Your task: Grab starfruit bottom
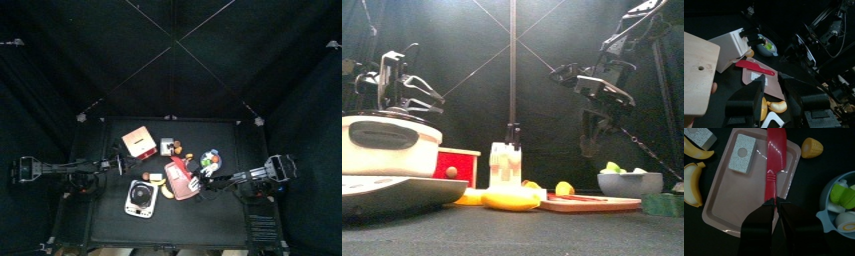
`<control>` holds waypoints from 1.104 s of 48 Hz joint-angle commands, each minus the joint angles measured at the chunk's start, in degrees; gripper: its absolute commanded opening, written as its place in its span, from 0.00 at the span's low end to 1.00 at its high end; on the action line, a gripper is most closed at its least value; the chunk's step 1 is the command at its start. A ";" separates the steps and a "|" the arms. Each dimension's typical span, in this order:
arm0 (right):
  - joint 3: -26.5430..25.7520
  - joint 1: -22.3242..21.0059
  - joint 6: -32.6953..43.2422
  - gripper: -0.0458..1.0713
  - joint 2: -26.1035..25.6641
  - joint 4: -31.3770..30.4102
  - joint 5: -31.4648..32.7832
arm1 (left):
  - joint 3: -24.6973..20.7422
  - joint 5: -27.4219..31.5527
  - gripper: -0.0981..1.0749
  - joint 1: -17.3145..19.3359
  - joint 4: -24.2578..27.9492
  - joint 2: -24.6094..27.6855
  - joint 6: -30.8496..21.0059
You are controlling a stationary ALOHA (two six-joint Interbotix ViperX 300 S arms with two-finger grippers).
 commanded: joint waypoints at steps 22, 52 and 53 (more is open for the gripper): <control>-0.44 -0.18 0.09 0.53 -1.67 0.70 2.11 | -0.97 -0.18 0.69 0.18 1.05 0.00 1.05; 5.01 -7.21 0.18 0.54 -8.70 2.46 14.77 | -4.04 0.00 0.69 0.62 13.27 0.00 13.71; 5.36 -7.73 0.18 0.54 -8.88 2.64 14.50 | -4.13 0.00 0.69 0.79 13.27 0.00 14.06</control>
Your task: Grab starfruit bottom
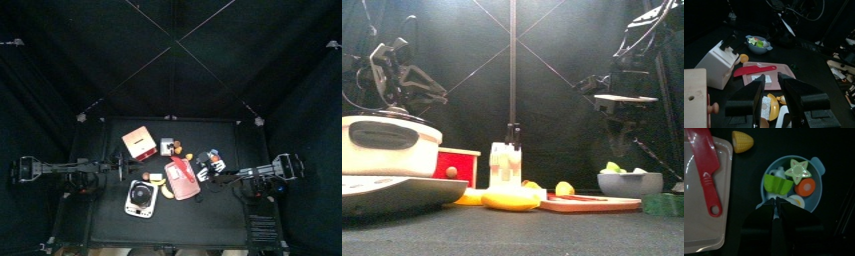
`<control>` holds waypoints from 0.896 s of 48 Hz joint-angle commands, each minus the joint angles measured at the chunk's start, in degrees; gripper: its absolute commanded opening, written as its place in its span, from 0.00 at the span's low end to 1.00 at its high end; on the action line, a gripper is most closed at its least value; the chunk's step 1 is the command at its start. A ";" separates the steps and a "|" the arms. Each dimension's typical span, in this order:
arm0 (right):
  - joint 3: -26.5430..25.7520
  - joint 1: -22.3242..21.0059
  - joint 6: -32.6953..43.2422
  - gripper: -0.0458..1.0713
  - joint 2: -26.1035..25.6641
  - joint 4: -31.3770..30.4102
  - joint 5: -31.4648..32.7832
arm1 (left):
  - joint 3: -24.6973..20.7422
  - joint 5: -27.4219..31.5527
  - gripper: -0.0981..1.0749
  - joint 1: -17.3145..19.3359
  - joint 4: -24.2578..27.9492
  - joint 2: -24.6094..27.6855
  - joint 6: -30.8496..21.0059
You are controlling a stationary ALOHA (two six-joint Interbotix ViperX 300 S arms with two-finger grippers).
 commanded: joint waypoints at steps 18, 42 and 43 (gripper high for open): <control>4.57 -7.73 0.18 0.65 -7.91 1.41 -7.38 | -0.53 5.45 0.69 1.93 -0.26 0.09 2.99; 9.23 -13.97 0.44 0.88 -9.58 1.67 -20.74 | 0.18 6.50 0.69 -0.35 -1.85 0.09 2.90; 9.58 -14.59 0.44 0.89 -9.32 1.67 -20.92 | 0.18 6.59 0.69 -0.44 -1.93 0.09 2.90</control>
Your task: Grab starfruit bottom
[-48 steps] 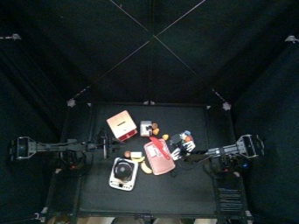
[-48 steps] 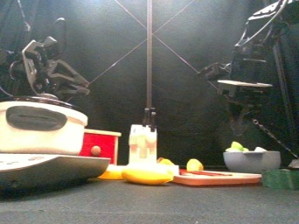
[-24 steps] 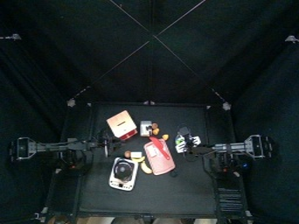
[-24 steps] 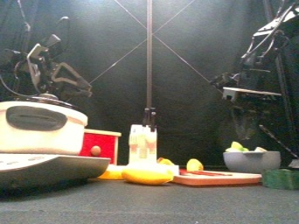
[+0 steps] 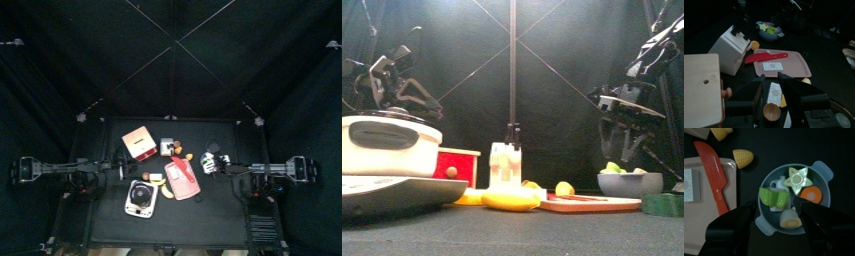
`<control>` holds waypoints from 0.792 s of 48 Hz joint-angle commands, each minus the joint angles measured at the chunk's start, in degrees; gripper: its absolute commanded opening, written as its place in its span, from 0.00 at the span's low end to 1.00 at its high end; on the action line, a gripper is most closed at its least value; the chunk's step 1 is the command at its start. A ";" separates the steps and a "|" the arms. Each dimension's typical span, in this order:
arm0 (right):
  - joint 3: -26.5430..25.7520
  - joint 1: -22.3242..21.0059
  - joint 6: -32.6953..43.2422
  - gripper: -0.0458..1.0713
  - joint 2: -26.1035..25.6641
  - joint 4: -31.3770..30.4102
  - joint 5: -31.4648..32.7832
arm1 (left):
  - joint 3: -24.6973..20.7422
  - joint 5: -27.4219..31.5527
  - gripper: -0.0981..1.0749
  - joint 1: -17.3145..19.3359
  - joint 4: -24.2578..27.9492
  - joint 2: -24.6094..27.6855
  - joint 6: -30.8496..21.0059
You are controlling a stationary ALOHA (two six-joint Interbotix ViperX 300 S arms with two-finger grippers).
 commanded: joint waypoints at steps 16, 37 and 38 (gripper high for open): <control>1.67 -4.48 -0.09 0.89 3.16 -0.44 -7.73 | -0.26 -0.18 0.69 -1.14 -0.18 0.00 0.00; 1.23 -5.63 -0.35 0.84 6.06 -0.70 -8.53 | -0.09 -0.18 0.69 -0.97 -0.09 0.00 0.00; 1.23 -5.63 -0.35 0.83 6.06 -0.79 -8.53 | -0.09 -0.18 0.69 -1.14 -0.18 0.00 0.00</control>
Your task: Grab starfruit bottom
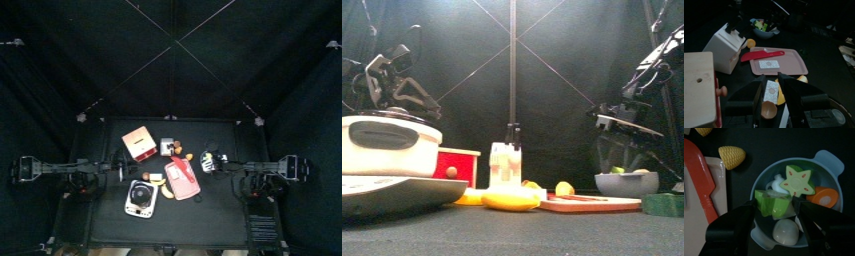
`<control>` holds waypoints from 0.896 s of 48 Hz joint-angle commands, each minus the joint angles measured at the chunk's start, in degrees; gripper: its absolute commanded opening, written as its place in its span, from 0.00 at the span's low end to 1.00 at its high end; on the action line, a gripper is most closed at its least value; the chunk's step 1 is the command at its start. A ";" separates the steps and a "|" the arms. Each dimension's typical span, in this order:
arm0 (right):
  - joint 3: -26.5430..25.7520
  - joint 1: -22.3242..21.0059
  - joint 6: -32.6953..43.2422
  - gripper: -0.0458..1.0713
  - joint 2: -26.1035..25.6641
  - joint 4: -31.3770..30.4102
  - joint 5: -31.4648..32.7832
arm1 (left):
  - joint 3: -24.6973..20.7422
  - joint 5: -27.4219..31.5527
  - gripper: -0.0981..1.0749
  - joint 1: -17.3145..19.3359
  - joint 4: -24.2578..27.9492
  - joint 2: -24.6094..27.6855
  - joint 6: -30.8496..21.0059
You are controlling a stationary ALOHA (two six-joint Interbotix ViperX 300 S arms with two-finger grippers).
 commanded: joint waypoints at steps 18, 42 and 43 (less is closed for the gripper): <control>-1.49 -0.09 -0.09 0.68 -3.78 0.09 1.14 | -0.35 -0.18 0.69 -0.09 -1.32 0.09 0.09; -1.93 1.41 -0.09 0.67 -7.38 -0.09 2.55 | -0.35 -0.18 0.69 -0.09 -1.67 0.00 0.00; -1.93 1.49 -0.09 0.67 -7.38 -0.09 2.55 | -0.35 -0.18 0.69 0.09 -1.67 0.09 0.00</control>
